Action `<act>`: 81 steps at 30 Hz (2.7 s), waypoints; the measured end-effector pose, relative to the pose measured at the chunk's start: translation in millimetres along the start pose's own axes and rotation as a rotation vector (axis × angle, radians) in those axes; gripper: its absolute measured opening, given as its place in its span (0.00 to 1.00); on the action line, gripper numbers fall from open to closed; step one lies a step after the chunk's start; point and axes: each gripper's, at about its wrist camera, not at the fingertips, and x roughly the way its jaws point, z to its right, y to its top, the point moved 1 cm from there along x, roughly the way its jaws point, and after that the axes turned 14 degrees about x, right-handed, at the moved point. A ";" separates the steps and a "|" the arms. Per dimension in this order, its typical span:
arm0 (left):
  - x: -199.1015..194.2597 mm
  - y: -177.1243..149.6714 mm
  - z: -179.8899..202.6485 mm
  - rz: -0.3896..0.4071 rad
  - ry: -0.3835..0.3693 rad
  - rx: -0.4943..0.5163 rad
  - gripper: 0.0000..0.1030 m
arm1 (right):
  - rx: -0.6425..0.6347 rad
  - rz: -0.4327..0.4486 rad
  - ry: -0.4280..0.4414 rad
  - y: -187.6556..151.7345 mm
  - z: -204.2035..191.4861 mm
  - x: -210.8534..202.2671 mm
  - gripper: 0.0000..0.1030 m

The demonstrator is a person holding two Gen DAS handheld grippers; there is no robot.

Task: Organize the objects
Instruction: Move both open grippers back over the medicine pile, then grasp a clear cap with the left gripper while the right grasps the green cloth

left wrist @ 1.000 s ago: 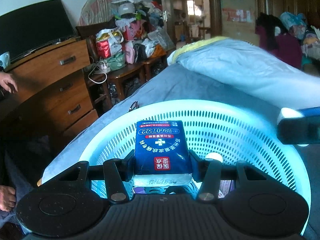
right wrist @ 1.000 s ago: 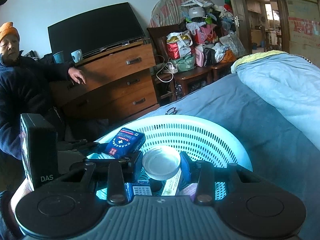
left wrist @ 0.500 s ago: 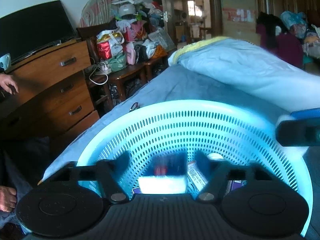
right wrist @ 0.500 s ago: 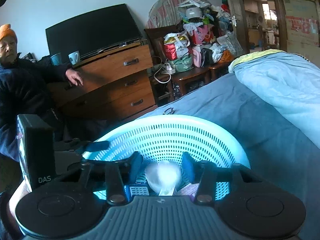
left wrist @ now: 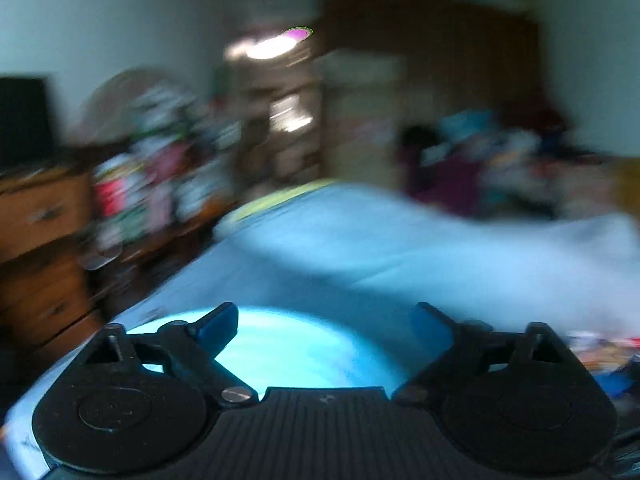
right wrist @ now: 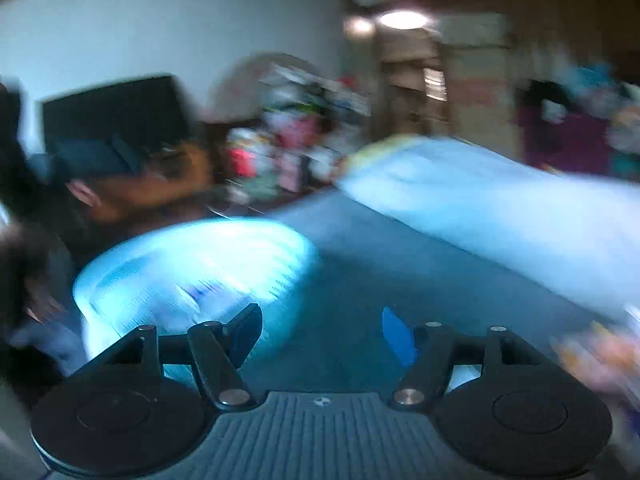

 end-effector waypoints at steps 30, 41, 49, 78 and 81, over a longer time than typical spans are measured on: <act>82.6 -88.8 161.0 -0.276 -0.402 0.006 0.89 | 0.584 -0.029 -0.328 -48.2 195.6 103.0 0.82; 88.9 -88.5 166.3 -0.286 -0.403 -0.014 0.94 | 0.459 -0.124 -0.303 -38.9 200.1 128.8 0.46; 104.5 -90.8 185.5 -0.269 -0.459 -0.012 0.94 | 0.335 -0.227 -0.225 -52.9 210.5 23.1 0.51; 203.9 -109.6 235.8 -0.332 -0.196 0.066 0.39 | 0.286 -0.143 -0.256 -84.5 216.6 -26.6 0.68; 190.4 -109.8 231.1 -0.362 -0.130 0.138 0.40 | 0.265 -0.151 -0.264 -86.4 213.5 -23.0 0.71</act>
